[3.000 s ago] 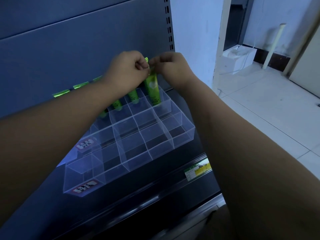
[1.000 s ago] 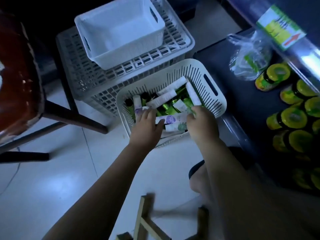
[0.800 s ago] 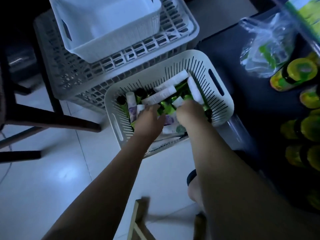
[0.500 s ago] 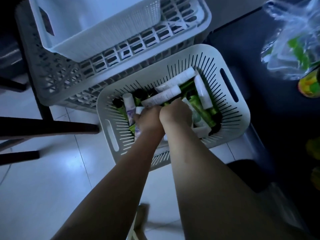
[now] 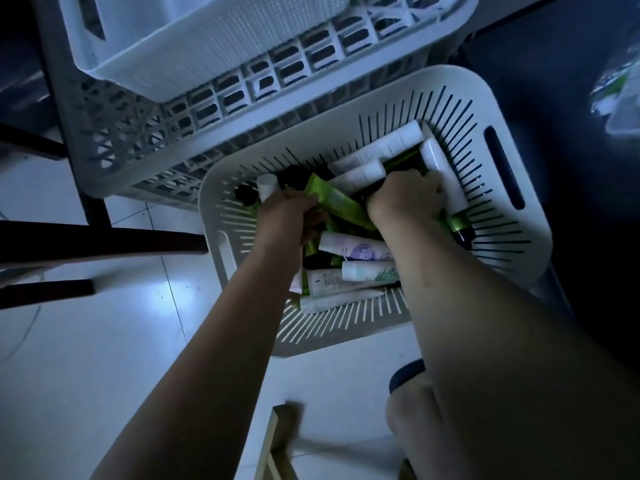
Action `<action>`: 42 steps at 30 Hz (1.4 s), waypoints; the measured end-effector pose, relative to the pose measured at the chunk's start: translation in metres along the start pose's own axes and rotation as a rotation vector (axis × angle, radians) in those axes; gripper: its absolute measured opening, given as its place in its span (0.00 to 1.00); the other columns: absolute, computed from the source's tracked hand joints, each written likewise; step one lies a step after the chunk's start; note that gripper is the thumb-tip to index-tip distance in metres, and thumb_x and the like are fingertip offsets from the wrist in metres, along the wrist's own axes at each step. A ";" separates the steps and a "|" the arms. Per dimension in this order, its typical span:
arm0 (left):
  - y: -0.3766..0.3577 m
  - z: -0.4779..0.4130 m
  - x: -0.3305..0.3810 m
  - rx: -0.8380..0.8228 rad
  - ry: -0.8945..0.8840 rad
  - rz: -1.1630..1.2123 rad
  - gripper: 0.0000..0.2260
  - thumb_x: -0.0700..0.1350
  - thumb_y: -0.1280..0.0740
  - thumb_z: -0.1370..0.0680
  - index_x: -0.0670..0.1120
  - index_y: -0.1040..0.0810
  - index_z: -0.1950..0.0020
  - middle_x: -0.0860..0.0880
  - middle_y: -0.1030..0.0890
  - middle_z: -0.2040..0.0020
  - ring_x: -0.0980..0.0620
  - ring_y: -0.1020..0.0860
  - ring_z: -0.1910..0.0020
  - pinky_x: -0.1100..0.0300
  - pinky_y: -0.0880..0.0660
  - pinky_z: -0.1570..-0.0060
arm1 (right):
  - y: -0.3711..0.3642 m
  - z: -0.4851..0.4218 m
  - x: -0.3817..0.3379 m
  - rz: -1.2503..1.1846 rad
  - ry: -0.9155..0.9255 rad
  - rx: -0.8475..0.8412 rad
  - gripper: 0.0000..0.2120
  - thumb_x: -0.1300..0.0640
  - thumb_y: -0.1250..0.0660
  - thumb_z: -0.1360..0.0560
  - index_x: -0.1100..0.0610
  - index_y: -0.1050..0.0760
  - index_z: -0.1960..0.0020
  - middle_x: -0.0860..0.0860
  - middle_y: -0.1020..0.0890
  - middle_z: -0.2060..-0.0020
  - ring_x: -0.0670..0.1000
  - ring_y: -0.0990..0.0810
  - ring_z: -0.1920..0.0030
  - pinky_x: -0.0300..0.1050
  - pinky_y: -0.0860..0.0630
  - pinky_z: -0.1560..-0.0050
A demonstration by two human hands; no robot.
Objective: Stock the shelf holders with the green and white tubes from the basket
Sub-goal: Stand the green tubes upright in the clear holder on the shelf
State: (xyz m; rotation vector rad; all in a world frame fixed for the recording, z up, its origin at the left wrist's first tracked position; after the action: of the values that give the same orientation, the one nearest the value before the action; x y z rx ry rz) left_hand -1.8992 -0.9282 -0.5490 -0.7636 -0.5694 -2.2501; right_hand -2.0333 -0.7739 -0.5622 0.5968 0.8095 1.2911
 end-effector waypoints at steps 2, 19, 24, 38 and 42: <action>0.007 -0.001 0.002 -0.003 -0.009 0.062 0.04 0.36 0.33 0.20 0.40 0.23 0.46 0.43 0.17 0.60 0.50 0.16 0.66 0.57 0.28 0.67 | -0.004 -0.002 0.000 -0.012 0.014 0.025 0.21 0.47 0.36 0.20 0.58 0.25 0.33 0.57 0.28 0.31 0.62 0.38 0.26 0.62 0.36 0.28; 0.039 0.114 0.071 -0.170 -0.132 0.370 0.04 0.41 0.31 0.20 0.41 0.23 0.47 0.49 0.20 0.66 0.53 0.20 0.68 0.60 0.28 0.70 | 0.141 0.120 0.011 -0.943 0.258 0.223 0.13 0.45 0.24 0.31 0.55 0.19 0.60 0.48 0.16 0.66 0.51 0.17 0.64 0.45 0.21 0.62; 0.067 0.180 0.120 -0.270 -0.301 0.416 0.05 0.43 0.32 0.19 0.46 0.25 0.55 0.52 0.24 0.68 0.55 0.24 0.69 0.60 0.33 0.67 | 0.191 0.191 0.007 -1.416 0.306 0.011 0.06 0.57 0.29 0.22 0.59 0.24 0.49 0.57 0.15 0.63 0.58 0.14 0.60 0.52 0.16 0.55; 0.041 0.351 0.200 -0.547 -0.471 0.436 0.06 0.45 0.31 0.19 0.50 0.23 0.56 0.54 0.19 0.65 0.49 0.21 0.55 0.53 0.22 0.45 | 0.270 0.357 0.039 -1.719 0.567 0.318 0.09 0.67 0.39 0.24 0.57 0.24 0.49 0.66 0.17 0.62 0.60 0.17 0.62 0.54 0.17 0.56; 0.010 0.397 0.206 -0.621 -0.532 0.381 0.07 0.44 0.31 0.20 0.51 0.24 0.58 0.53 0.24 0.66 0.51 0.24 0.61 0.58 0.24 0.55 | 0.290 0.377 0.071 -1.913 0.559 0.424 0.08 0.68 0.41 0.23 0.56 0.27 0.51 0.64 0.19 0.62 0.59 0.18 0.63 0.52 0.19 0.57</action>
State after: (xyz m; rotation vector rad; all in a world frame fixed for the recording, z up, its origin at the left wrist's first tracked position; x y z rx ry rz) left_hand -1.8725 -0.8001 -0.1210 -1.6527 0.0753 -1.8530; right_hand -1.8993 -0.6287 -0.1242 -0.3637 1.4862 -0.5516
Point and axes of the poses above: each hand's wrist, its own z-axis away from the middle knuckle, its own y-axis out of the back of the hand, x = y × z, the point moved 6 cm from there along -z, towards the middle knuckle
